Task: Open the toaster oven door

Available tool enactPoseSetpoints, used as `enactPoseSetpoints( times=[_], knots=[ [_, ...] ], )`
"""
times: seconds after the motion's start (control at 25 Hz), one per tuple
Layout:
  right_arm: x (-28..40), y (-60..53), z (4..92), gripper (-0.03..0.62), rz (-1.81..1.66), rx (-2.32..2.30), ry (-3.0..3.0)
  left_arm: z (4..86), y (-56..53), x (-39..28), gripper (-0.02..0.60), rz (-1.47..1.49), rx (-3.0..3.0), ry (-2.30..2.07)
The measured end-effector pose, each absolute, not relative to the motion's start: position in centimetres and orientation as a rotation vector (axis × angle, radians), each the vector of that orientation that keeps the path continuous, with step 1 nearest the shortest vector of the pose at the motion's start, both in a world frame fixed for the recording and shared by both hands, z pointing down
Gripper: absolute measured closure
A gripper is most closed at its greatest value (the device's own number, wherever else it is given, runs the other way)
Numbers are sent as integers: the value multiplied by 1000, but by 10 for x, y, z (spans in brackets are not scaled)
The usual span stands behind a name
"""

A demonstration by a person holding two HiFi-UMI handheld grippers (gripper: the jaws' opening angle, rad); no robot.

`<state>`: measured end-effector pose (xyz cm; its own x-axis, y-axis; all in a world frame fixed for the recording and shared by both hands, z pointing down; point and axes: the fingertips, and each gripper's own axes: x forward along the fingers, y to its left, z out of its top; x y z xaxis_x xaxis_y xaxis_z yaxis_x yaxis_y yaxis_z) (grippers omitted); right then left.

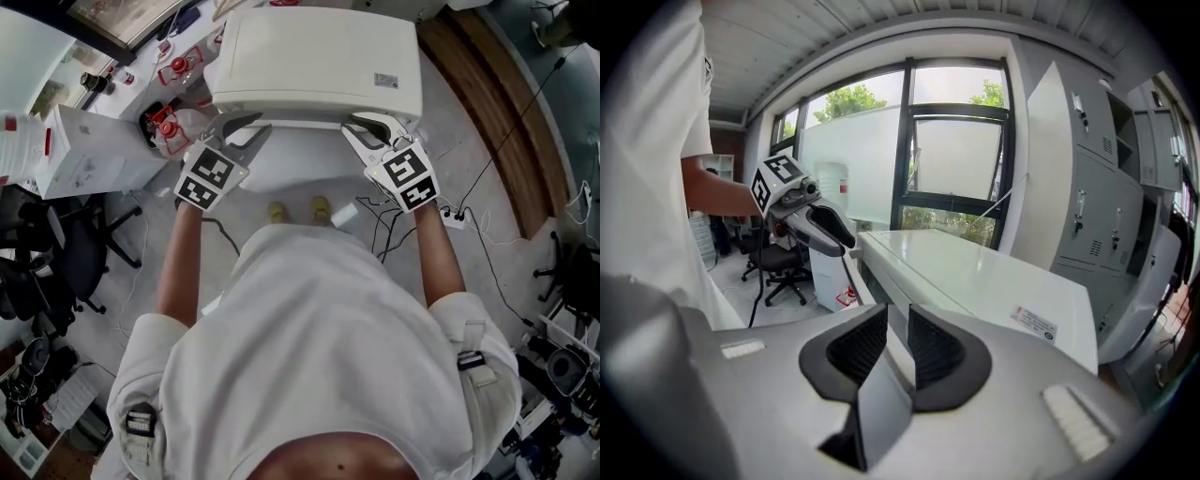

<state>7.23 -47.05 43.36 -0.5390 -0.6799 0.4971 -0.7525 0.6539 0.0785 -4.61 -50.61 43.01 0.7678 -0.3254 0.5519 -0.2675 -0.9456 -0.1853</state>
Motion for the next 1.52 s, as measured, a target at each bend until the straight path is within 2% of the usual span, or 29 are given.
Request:
enactPoseSetpoints(
  times=[0.48,0.68,0.76,1.52],
  knots=[
    [72,-464,461,537,103,932,-2227,467,-505,-46,482,-1187,-2636,248],
    [69,-465,465,537,53,863,-2153,480,-507,-47,460,-1277,-2514,174],
    [68,-466,467,537,19,835,-2120,481,-509,-47,476,-1289,-2516,171],
    [51,-444,478,525,-52,878,-1949,483,-485,-61,486,-1219,-2540,153]
  ],
)
